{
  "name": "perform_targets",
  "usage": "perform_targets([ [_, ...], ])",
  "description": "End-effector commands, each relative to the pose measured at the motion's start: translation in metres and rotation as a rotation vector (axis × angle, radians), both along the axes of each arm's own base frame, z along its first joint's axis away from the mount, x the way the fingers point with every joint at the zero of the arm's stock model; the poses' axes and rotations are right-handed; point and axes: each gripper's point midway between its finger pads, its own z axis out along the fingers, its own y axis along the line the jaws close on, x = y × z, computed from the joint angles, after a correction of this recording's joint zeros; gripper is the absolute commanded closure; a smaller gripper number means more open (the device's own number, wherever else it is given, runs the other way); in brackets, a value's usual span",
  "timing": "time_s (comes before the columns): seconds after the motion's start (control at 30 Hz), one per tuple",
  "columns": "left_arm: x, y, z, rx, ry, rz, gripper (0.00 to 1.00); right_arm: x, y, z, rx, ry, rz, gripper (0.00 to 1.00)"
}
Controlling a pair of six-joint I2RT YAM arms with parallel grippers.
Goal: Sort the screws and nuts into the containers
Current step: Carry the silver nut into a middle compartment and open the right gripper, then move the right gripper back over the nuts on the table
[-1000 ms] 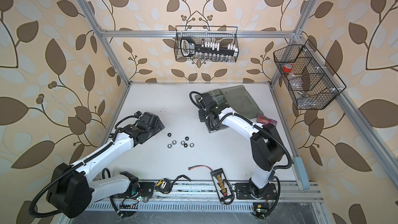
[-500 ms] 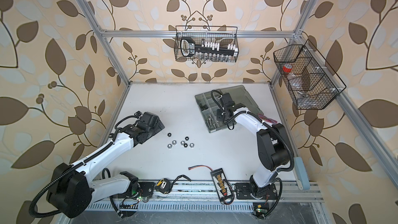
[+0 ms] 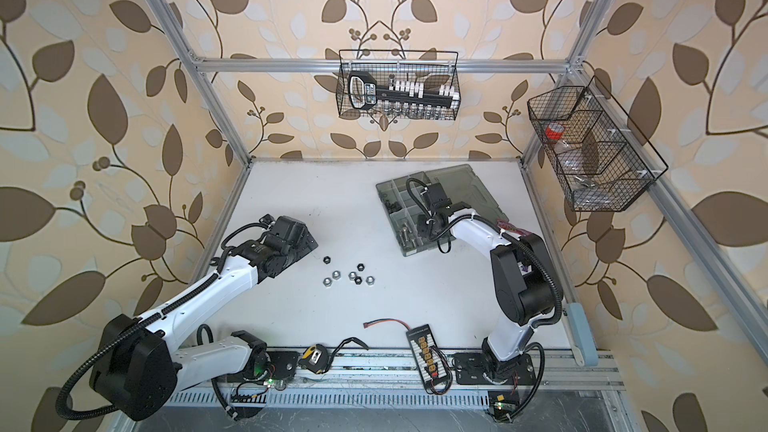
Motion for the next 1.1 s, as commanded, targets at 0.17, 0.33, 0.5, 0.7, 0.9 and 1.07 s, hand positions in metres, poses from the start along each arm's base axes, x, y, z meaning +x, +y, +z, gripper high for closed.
perform_targets([
  [0.17, 0.004, 0.004, 0.013, 0.0, -0.03, 0.025, 0.01, -0.003, -0.005, -0.004, -0.015, 0.01, -0.014, 0.65],
  [0.33, 0.004, 0.003, 0.013, -0.003, -0.031, 0.024, 0.01, -0.004, -0.006, 0.0, -0.017, 0.003, -0.018, 0.64],
  [0.5, 0.005, 0.003, 0.015, -0.006, -0.035, 0.025, 0.01, -0.006, 0.004, 0.011, -0.035, -0.031, 0.006, 0.64],
  [0.7, 0.007, 0.002, 0.015, -0.006, -0.033, 0.022, 0.01, -0.013, 0.038, 0.032, -0.087, -0.099, 0.085, 0.64],
  [0.9, 0.007, 0.002, 0.014, -0.005, -0.03, 0.022, 0.01, -0.035, 0.085, 0.04, -0.1, -0.127, 0.199, 0.62],
  [1.07, 0.007, 0.001, 0.012, -0.007, -0.027, 0.022, 0.01, -0.064, 0.125, 0.033, -0.097, -0.109, 0.308, 0.61],
])
